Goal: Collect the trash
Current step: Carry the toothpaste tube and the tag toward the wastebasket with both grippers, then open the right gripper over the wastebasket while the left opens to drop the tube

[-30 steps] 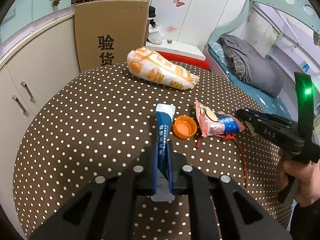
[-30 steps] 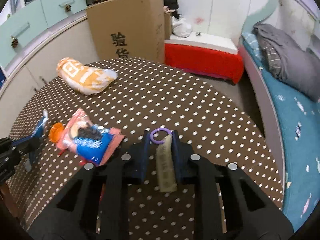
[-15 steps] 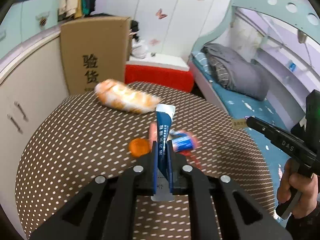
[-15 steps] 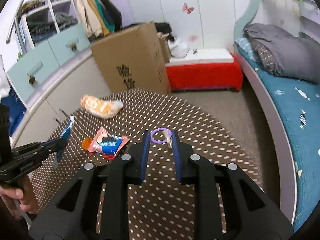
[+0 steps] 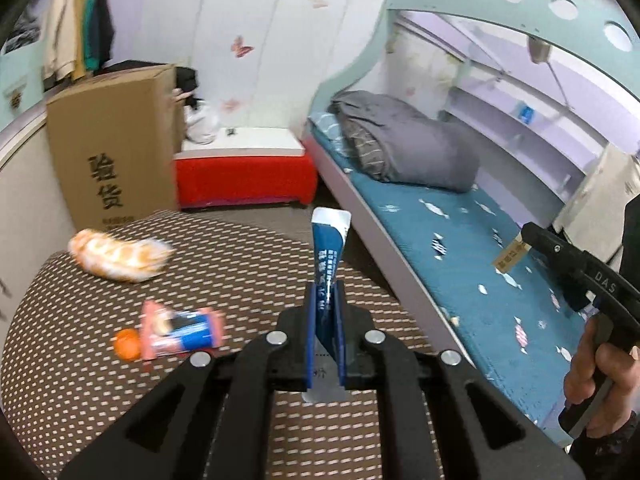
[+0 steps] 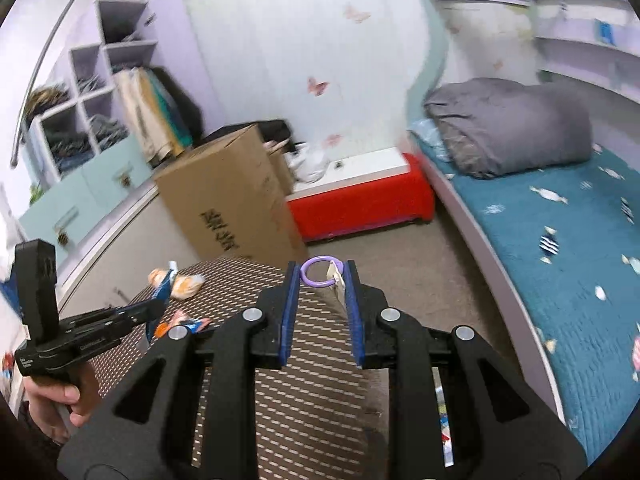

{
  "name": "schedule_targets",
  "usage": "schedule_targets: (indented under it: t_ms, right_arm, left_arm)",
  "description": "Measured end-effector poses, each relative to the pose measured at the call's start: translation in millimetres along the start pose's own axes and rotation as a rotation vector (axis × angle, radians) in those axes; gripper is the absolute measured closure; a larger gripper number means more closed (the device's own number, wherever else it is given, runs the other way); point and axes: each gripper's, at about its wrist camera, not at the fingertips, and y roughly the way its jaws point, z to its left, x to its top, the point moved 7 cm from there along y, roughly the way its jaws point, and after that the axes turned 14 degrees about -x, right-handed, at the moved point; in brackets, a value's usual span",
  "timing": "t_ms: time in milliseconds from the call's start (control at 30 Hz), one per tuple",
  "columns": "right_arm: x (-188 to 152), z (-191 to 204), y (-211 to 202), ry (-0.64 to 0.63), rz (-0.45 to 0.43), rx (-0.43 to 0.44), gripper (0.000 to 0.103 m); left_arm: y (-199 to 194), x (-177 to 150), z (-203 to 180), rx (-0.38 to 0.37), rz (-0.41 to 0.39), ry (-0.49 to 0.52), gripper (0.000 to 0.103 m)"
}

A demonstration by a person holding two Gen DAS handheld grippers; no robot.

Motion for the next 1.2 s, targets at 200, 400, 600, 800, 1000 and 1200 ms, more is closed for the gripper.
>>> schedule_targets:
  t_ms: [200,400,600,800,1000,1200]
  right_arm:
    - [-23.0,-71.0,6.9,0.119,0.05,-0.074,0.081]
    - [-83.0,-131.8,63.6,0.235,0.226,-0.127,0.081]
    - [-141.7,-164.1,115.2,0.355,0.388,-0.14,0.079]
    - [-173.5,-198.1,127.7,0.497,0.447,-0.176,0.028]
    - [-161.2,-224.7,94.3,0.554,0.382,-0.193,0.02]
    - [-144.3,-242.3,62.4,0.565,0.309,-0.211,0.018]
  left_arm:
    - [28.6,-1.7,-47.0,-0.062,0.039,0.051,0.095]
    - [62.8,-14.6,-80.3,-0.113,0.112,0.08,0.095]
    - [99.7,-28.3,-106.0,-0.142,0.19,0.097,0.095]
    - [136.8,-41.5,-135.1,-0.163,0.264,0.128,0.095]
    - [182.6,-63.3,-160.4,-0.196,0.365,0.156,0.095]
    - [228.3,-86.3,-179.6,-0.235,0.478,0.155,0.095]
